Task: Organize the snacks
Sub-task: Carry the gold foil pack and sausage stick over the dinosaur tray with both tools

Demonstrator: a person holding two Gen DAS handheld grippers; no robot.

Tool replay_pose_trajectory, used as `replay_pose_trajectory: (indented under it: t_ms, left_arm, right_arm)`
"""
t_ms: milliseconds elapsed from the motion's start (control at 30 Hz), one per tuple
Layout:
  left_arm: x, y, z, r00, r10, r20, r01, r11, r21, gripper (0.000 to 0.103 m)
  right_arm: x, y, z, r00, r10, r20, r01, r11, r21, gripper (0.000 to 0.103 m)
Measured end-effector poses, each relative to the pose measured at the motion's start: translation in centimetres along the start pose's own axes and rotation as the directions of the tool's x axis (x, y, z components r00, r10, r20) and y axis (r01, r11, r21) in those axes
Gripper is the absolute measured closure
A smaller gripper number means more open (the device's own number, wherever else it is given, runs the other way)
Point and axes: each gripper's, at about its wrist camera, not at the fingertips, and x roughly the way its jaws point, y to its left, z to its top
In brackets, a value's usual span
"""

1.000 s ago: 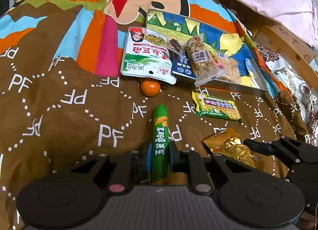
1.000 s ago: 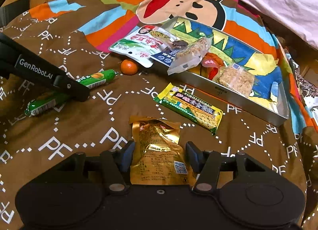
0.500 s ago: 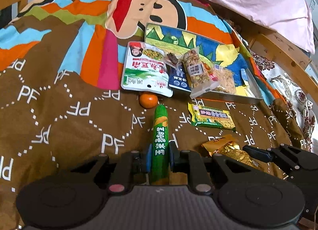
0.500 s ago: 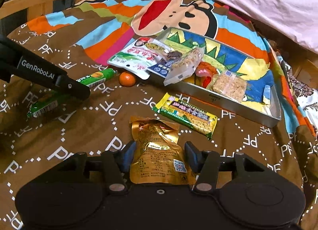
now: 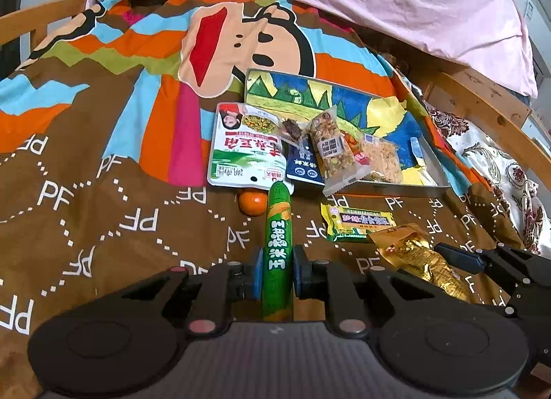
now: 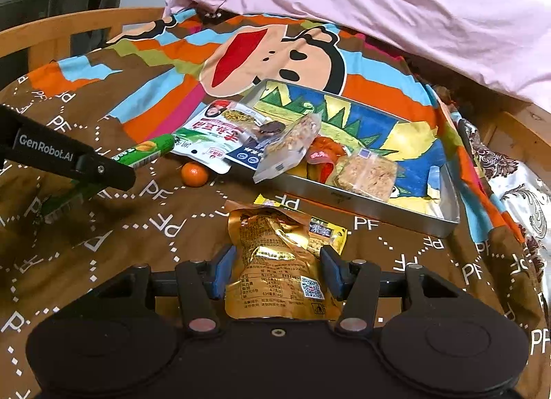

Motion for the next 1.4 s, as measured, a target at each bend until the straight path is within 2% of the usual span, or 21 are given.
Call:
replay_pose_trajectory:
  t_ms: [467, 600, 867, 1000, 1167, 1400]
  left_arm:
    - [-0.4, -0.4, 0.1, 0.998, -0.008, 0.057, 0.006, 1.000, 0.029, 0.085]
    - [-0.6, -0.3, 0.2, 0.995, -0.029, 0.095, 0.027, 0.999, 0.018, 0.084]
    - [-0.4, -0.4, 1.3, 0.987, -0.035, 0.157, 0.035, 0.999, 0.006, 0.084]
    - [0.5, -0.8, 2.8, 0.986, -0.038, 0.164, 0.039, 0.999, 0.001, 0.084]
    - [2.5, -3.0, 5.9, 0.983, -0.033, 0.183, 0.025, 0.999, 0.044, 0.084]
    - [8.1, -6.7, 10.7, 0.980, -0.078, 0.182, 0.078, 0.997, 0.006, 0.084]
  right_arm:
    - [0.1, 0.1, 0.2, 0.999, -0.031, 0.034, 0.031, 0.999, -0.010, 0.048]
    - [0.2, 0.0, 0.6, 0.998, -0.037, 0.053, 0.037, 0.999, -0.008, 0.048]
    - [0.9, -2.0, 2.5, 0.991, -0.065, 0.114, 0.059, 0.997, 0.050, 0.048]
    - [1.8, -4.4, 4.4, 0.983, -0.085, 0.162, 0.075, 0.995, 0.067, 0.048]
    - [3.6, -8.9, 5.9, 0.973, -0.130, 0.189, 0.095, 0.978, 0.187, 0.048]
    - [6.9, -13.0, 6.5, 0.961, -0.199, 0.191, 0.141, 0.949, 0.281, 0.048]
